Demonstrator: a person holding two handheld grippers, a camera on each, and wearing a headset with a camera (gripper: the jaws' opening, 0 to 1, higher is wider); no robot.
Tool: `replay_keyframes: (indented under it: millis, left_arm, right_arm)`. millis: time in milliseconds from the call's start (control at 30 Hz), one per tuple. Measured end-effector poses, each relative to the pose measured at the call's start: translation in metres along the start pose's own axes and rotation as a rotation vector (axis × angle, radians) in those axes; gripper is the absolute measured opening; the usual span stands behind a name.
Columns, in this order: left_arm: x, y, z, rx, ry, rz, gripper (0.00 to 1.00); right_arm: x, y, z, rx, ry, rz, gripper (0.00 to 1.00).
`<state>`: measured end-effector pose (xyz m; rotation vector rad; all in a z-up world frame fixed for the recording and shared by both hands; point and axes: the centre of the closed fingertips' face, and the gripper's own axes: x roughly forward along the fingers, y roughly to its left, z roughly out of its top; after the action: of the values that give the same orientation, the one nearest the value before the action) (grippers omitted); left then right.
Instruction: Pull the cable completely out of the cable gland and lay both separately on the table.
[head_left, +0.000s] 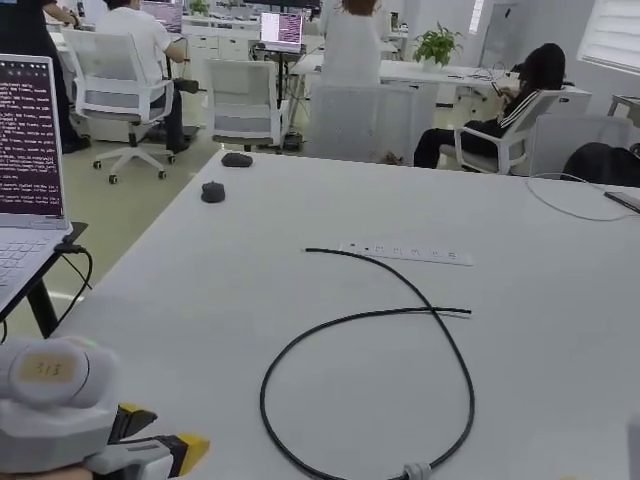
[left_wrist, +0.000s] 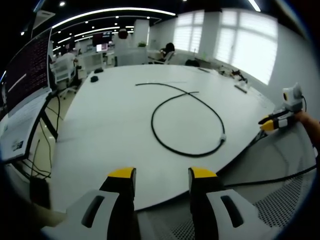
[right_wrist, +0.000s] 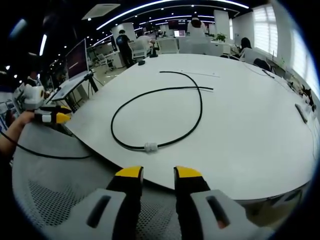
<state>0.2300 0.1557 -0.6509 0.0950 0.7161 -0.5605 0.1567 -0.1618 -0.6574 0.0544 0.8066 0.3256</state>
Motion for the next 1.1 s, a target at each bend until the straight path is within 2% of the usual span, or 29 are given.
replay_keyframes:
  millis: [67, 133, 200, 233, 300, 400, 433, 500, 533, 567, 633, 667, 733, 800, 833, 867, 933, 1000, 1100]
  left_arm:
    - [0.001, -0.006, -0.002, 0.05, 0.022, -0.026, 0.44]
    - [0.001, -0.01, -0.004, 0.072, 0.039, -0.037, 0.43]
    - [0.001, -0.016, -0.007, 0.136, 0.082, -0.062, 0.43]
    - [0.001, -0.018, -0.009, 0.201, 0.115, -0.066, 0.43]
    - [0.002, -0.019, -0.009, 0.279, 0.156, -0.074, 0.43]
    - [0.005, -0.035, 0.009, 0.371, 0.153, -0.119, 0.44]
    - [0.005, -0.037, 0.011, 0.378, 0.152, -0.124, 0.44]
    - [0.012, -0.052, 0.029, 0.44, 0.144, -0.155, 0.43]
    - [0.017, -0.062, 0.037, 0.43, 0.12, -0.175, 0.43]
    - [0.023, -0.076, 0.044, 0.431, 0.107, -0.212, 0.43]
    - [0.033, -0.092, 0.051, 0.443, 0.106, -0.247, 0.44]
    - [0.042, -0.105, 0.055, 0.458, 0.103, -0.271, 0.44]
    - [0.056, -0.124, 0.059, 0.466, 0.099, -0.314, 0.45]
    - [0.076, -0.151, 0.057, 0.477, 0.124, -0.383, 0.45]
    - [0.081, -0.158, 0.055, 0.484, 0.138, -0.396, 0.45]
    - [0.091, -0.168, 0.053, 0.527, 0.154, -0.416, 0.44]
    - [0.107, -0.179, 0.044, 0.583, 0.208, -0.439, 0.41]
    - [0.119, -0.19, 0.036, 0.609, 0.245, -0.469, 0.38]
    - [0.143, -0.203, 0.021, 0.6, 0.304, -0.495, 0.39]
  right_arm:
    - [0.0, 0.0, 0.001, -0.003, -0.005, 0.0, 0.25]
    - [-0.001, -0.001, 0.001, 0.003, -0.012, -0.002, 0.25]
    - [-0.001, -0.002, 0.002, 0.005, -0.016, -0.003, 0.25]
    - [-0.001, -0.002, 0.002, 0.003, -0.017, -0.003, 0.25]
    - [-0.001, -0.002, 0.002, 0.005, -0.019, 0.0, 0.25]
    - [-0.002, -0.002, 0.002, 0.012, -0.025, 0.0, 0.25]
    - [-0.002, -0.001, 0.002, 0.013, -0.026, 0.0, 0.25]
    - [-0.002, -0.001, 0.002, 0.013, -0.027, 0.0, 0.25]
    - [-0.002, -0.001, 0.002, 0.011, -0.027, 0.001, 0.25]
    - [-0.002, -0.001, 0.002, 0.011, -0.027, 0.002, 0.25]
    - [-0.002, 0.0, 0.002, 0.009, -0.027, 0.002, 0.25]
    - [-0.002, 0.0, 0.002, 0.008, -0.027, 0.003, 0.25]
    - [-0.002, 0.001, 0.002, 0.006, -0.027, 0.004, 0.24]
    - [-0.002, 0.001, 0.002, 0.001, -0.025, 0.006, 0.24]
    - [-0.002, 0.002, 0.002, -0.002, -0.023, 0.007, 0.24]
    - [-0.002, 0.002, 0.002, -0.004, -0.022, 0.009, 0.24]
    - [-0.002, 0.002, 0.002, -0.006, -0.021, 0.01, 0.24]
    - [-0.002, 0.002, 0.002, -0.009, -0.021, 0.01, 0.24]
    - [-0.002, 0.002, 0.002, -0.012, -0.02, 0.012, 0.24]
